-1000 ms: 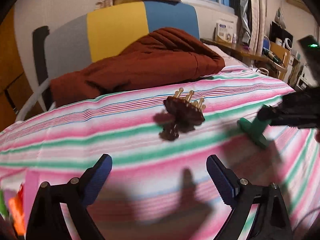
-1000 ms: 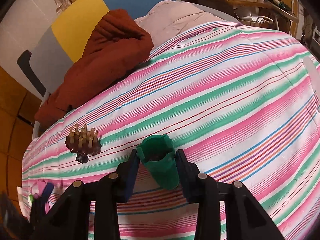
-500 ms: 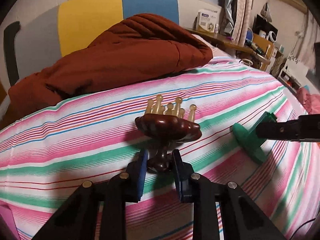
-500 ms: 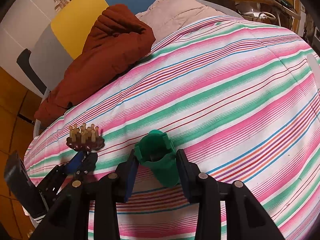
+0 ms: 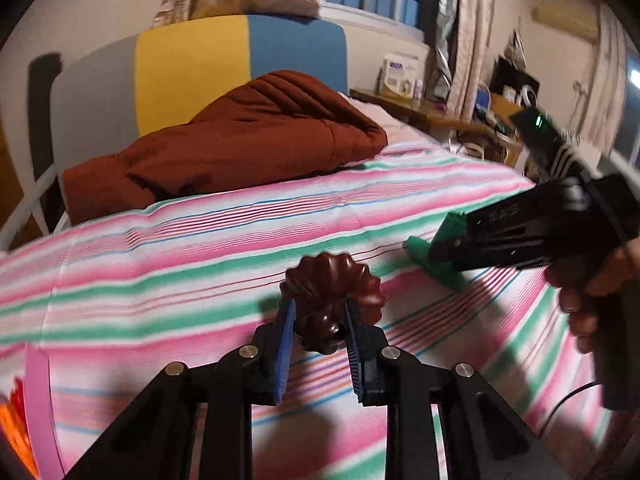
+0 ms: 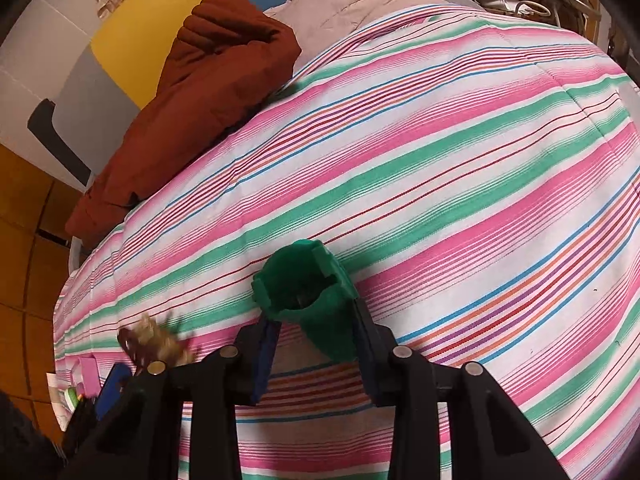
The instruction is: Organize rigid objects
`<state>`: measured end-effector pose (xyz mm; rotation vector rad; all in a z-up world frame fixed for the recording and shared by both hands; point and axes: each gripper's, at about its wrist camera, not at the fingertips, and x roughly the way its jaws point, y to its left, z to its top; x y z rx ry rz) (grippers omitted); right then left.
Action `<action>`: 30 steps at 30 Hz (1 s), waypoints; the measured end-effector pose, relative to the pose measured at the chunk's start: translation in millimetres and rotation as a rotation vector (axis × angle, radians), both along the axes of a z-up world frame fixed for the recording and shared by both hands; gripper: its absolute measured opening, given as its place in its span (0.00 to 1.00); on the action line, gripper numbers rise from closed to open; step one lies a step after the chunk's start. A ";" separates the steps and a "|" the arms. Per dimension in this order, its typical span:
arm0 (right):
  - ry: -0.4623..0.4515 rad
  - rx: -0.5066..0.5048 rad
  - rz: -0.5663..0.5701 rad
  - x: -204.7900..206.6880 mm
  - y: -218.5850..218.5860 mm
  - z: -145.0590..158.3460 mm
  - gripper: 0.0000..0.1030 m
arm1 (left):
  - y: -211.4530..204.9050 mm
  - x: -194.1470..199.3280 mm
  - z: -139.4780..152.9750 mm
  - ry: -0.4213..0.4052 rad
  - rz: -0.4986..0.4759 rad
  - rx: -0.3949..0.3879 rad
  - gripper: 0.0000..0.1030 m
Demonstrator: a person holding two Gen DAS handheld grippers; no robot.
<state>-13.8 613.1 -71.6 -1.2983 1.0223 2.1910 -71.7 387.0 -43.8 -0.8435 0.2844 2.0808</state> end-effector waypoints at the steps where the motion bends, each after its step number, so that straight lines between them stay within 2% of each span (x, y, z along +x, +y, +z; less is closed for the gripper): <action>1: 0.000 -0.001 -0.001 -0.1 0.5 -0.4 0.33 | -3.3 0.6 0.5 -0.004 0.011 0.006 0.24; 4: -0.007 0.018 0.008 -1.0 -1.9 0.0 0.33 | -4.1 0.8 -0.4 -0.014 0.029 0.007 0.24; 9: -0.007 0.016 0.006 -2.1 -1.2 -0.9 0.32 | 7.5 0.6 14.6 -0.026 0.044 0.056 0.24; 12: -0.007 0.012 0.003 -1.2 -0.8 -0.8 0.32 | 18.5 4.0 16.9 -0.005 0.025 0.048 0.23; 17: -0.006 -0.004 -0.005 0.1 2.0 -0.7 0.32 | 26.1 16.4 3.1 0.039 0.004 -0.011 0.23; 22: -0.014 -0.010 -0.003 0.4 2.1 -0.5 0.32 | 11.8 22.1 -6.8 0.057 0.048 -0.012 0.24; 27: -0.023 -0.023 0.006 -0.8 1.5 0.3 0.35 | -7.4 18.5 -11.2 0.001 0.108 0.034 0.54; 30: -0.042 0.027 0.018 -1.4 -0.5 3.7 0.38 | -16.8 20.4 -9.2 0.003 0.132 0.064 0.60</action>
